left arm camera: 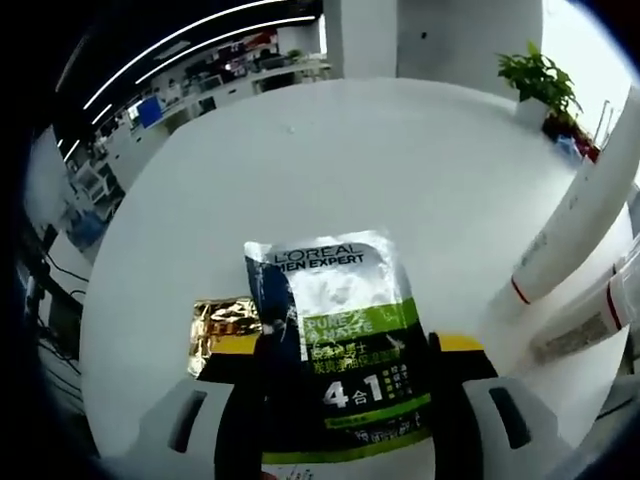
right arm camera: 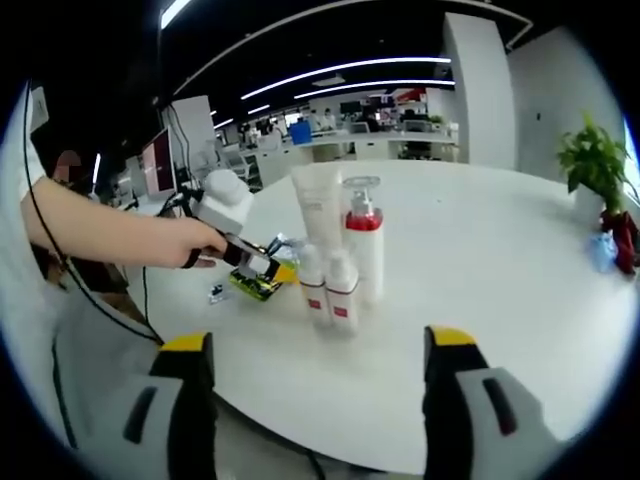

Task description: Arrange the skincare products in the storage area until every visible bottle or jar stands upright without overlapping.

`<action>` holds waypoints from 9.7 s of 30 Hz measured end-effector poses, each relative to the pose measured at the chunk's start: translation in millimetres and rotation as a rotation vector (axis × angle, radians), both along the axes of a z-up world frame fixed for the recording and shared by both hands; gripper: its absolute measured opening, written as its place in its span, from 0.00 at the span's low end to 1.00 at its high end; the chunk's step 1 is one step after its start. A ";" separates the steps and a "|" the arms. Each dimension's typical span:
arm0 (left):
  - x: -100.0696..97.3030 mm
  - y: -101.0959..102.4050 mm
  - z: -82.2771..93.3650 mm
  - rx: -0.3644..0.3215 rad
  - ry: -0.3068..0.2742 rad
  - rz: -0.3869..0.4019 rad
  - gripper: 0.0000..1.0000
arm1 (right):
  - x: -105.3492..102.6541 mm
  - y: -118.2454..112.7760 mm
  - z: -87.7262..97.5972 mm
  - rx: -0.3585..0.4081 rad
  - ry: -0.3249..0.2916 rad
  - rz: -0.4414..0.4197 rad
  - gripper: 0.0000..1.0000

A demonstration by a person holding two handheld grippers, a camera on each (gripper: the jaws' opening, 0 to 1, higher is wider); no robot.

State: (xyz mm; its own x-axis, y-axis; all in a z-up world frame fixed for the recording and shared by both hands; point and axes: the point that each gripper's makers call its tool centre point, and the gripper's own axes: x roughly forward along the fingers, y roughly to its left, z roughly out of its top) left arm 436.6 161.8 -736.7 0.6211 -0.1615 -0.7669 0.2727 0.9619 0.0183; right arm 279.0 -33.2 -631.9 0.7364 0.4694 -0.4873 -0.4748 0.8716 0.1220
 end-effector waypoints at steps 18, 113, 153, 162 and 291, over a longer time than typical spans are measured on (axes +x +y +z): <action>-5.4 -1.9 -8.5 0.008 -0.032 -0.098 0.00 | 0.1 -1.3 -0.4 -0.014 -0.009 -0.001 0.86; -144.9 -37.9 184.8 -0.824 -0.200 0.083 0.00 | -6.0 154.8 13.1 0.208 -0.056 0.138 0.01; -160.4 -8.8 196.8 -1.078 -0.244 0.144 0.56 | -23.5 165.9 102.3 0.968 0.076 0.163 0.01; -154.2 -8.6 207.5 -1.121 -0.265 0.117 0.34 | -30.7 178.5 107.3 1.005 0.110 0.215 0.01; -131.0 -33.4 65.2 -1.076 0.176 0.065 0.00 | -12.3 45.7 34.4 0.332 0.032 0.020 0.84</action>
